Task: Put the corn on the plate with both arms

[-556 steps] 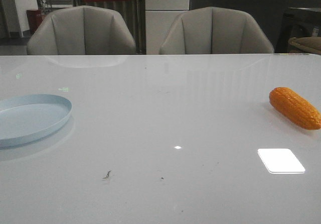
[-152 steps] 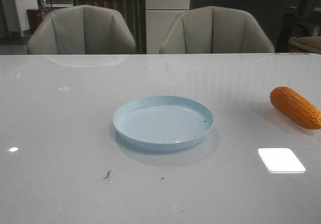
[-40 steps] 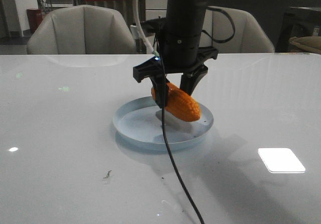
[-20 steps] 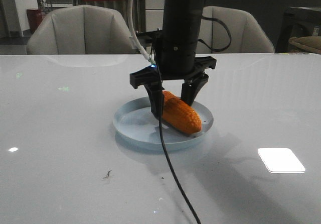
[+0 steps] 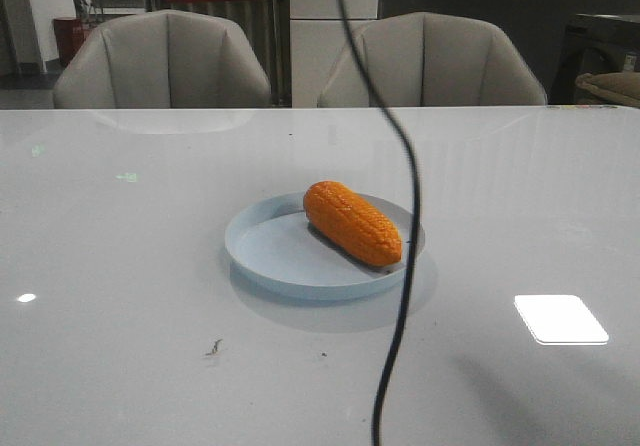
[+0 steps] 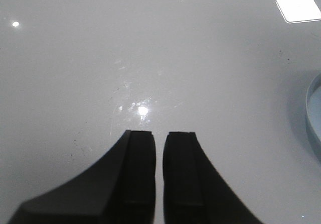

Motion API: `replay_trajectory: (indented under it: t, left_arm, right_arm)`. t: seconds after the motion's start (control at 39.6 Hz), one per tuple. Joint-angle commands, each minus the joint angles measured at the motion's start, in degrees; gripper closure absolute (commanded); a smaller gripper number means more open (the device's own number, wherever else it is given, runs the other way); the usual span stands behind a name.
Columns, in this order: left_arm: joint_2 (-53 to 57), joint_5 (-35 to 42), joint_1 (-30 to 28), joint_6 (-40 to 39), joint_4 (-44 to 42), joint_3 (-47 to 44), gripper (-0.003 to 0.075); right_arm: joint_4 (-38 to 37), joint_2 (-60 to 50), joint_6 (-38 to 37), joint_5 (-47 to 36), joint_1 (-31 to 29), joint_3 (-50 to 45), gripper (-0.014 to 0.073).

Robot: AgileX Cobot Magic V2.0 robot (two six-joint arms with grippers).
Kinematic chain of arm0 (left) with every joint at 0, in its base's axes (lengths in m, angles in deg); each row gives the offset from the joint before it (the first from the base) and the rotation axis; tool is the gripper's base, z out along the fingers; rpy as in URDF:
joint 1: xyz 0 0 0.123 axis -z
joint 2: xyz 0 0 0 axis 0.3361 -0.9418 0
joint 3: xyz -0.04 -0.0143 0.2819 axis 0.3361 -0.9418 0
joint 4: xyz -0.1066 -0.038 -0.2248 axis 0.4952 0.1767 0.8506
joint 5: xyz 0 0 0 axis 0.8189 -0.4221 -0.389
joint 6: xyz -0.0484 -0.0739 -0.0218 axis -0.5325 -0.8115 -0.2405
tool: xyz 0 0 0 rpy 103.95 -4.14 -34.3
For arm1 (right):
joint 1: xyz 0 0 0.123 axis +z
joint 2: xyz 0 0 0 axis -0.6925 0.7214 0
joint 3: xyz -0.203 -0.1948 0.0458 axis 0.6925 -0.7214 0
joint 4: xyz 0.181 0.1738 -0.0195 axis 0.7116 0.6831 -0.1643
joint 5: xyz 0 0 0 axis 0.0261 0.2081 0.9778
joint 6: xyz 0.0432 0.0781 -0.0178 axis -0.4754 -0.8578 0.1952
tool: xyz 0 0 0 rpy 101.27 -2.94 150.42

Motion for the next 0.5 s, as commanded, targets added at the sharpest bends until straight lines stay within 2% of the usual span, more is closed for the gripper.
replay_trajectory:
  t: [0.0, 0.13, 0.2, 0.48]
  left_arm:
    - [1.26, 3.88, 0.01, -0.76, -0.54, 1.57, 0.0559]
    - [1.26, 3.88, 0.01, -0.76, -0.63, 1.57, 0.0559]
    - [1.26, 3.96, 0.01, -0.76, -0.63, 1.57, 0.0559]
    - [1.26, 3.96, 0.01, -0.76, -0.63, 1.57, 0.0559]
  right_arm:
    - [-1.91, -9.55, -0.63, -1.40, -2.56, 1.75, 0.0064]
    - [-2.02, -16.78, -0.63, -0.63, -6.58, -0.12, 0.0065]
    - [-2.34, -21.55, -0.49, -0.97, -9.58, -4.27, 0.0065]
    - [-2.77, -43.27, 0.02, -12.05, -20.38, -36.40, 0.0065]
